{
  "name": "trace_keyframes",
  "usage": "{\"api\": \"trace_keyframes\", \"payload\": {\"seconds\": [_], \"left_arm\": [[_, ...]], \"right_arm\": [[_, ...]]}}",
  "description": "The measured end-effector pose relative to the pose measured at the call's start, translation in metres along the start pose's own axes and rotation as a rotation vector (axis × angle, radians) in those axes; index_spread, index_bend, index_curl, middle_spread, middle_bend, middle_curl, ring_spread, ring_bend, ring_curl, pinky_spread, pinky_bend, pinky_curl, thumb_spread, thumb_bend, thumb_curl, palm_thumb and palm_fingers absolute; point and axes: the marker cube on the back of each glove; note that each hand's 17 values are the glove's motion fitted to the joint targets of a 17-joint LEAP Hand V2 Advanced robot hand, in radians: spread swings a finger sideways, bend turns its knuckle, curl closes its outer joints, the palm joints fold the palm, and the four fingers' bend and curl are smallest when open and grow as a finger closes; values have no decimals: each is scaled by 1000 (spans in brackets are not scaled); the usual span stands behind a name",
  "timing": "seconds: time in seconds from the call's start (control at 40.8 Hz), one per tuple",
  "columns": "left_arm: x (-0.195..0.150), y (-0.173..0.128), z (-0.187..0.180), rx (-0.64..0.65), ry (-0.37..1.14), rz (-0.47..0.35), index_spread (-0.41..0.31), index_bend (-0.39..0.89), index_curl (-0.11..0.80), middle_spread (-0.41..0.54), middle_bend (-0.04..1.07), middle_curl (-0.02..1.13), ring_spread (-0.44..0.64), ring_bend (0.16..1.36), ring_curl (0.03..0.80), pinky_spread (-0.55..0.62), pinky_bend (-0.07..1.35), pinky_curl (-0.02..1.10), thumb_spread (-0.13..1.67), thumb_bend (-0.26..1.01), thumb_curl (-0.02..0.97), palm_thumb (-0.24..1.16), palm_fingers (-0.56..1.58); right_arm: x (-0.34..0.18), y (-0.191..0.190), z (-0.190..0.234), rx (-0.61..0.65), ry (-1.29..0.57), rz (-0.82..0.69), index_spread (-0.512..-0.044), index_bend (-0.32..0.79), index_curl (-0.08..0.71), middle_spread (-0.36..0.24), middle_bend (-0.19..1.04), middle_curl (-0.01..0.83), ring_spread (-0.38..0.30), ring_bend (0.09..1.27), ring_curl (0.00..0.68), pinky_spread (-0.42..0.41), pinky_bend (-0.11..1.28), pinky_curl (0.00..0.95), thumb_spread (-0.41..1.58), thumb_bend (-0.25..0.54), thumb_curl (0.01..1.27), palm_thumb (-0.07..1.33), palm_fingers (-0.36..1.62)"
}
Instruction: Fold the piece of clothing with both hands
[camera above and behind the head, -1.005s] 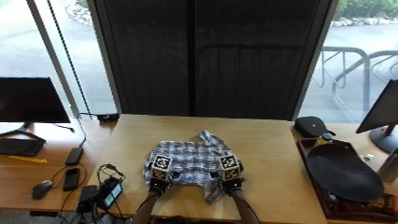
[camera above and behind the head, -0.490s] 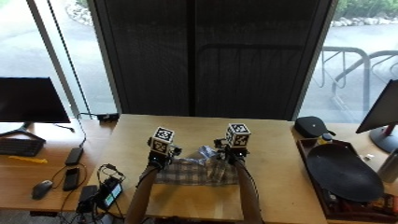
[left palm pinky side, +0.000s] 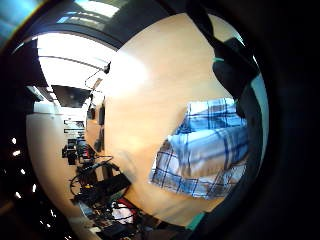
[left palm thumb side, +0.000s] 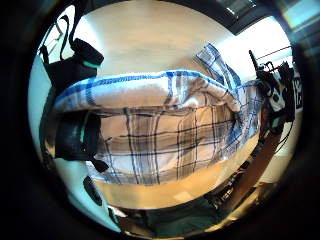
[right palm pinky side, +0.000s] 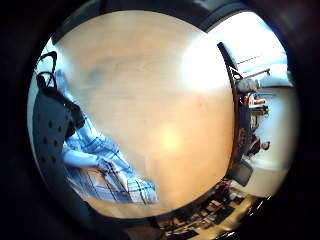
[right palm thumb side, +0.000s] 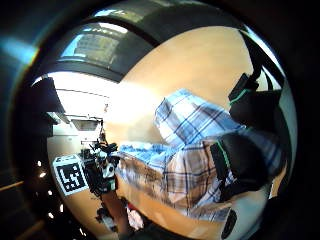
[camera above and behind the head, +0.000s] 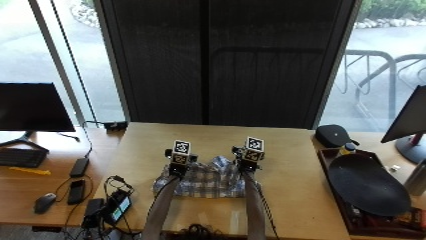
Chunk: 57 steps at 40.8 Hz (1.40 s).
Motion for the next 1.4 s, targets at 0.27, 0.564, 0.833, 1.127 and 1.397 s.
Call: {"api": "trace_keyframes", "payload": {"seconds": [0.27,0.564,0.833,1.127,1.397], "left_arm": [[-28,5,7,190,-16,-122,-214,85,401,-261,348,492,-212,538,407,30,252,289,1121,-19,388,773,711],[-20,59,27,231,123,-26,-182,142,365,-188,205,434,-113,519,377,98,290,320,1138,-39,369,688,656],[-11,76,69,-130,109,6,-177,173,382,-137,167,438,-5,415,363,161,279,347,1286,-15,319,551,518],[0,72,91,-216,388,41,-151,146,360,-30,147,373,172,465,358,310,381,378,1450,-41,203,214,238],[6,58,95,-92,331,6,-146,176,376,-4,174,363,226,465,345,355,380,380,1472,-14,175,108,225]], "right_arm": [[30,25,-14,187,59,146,-310,184,388,-224,313,444,-215,554,419,-184,526,383,1071,-21,380,917,1009],[72,107,-15,41,-158,369,-292,31,348,-198,139,394,-176,495,410,-49,561,389,1127,-32,391,848,812],[62,166,0,-436,60,557,-226,-27,189,-44,183,392,-112,616,434,30,770,421,1187,-38,373,700,659],[61,166,4,-496,287,641,-200,-30,90,-28,280,424,-155,737,445,-45,828,404,1211,-7,373,682,755],[64,150,-2,-493,273,625,-226,-55,5,-162,392,477,-215,908,501,-255,986,449,1165,11,386,816,1050]]}}
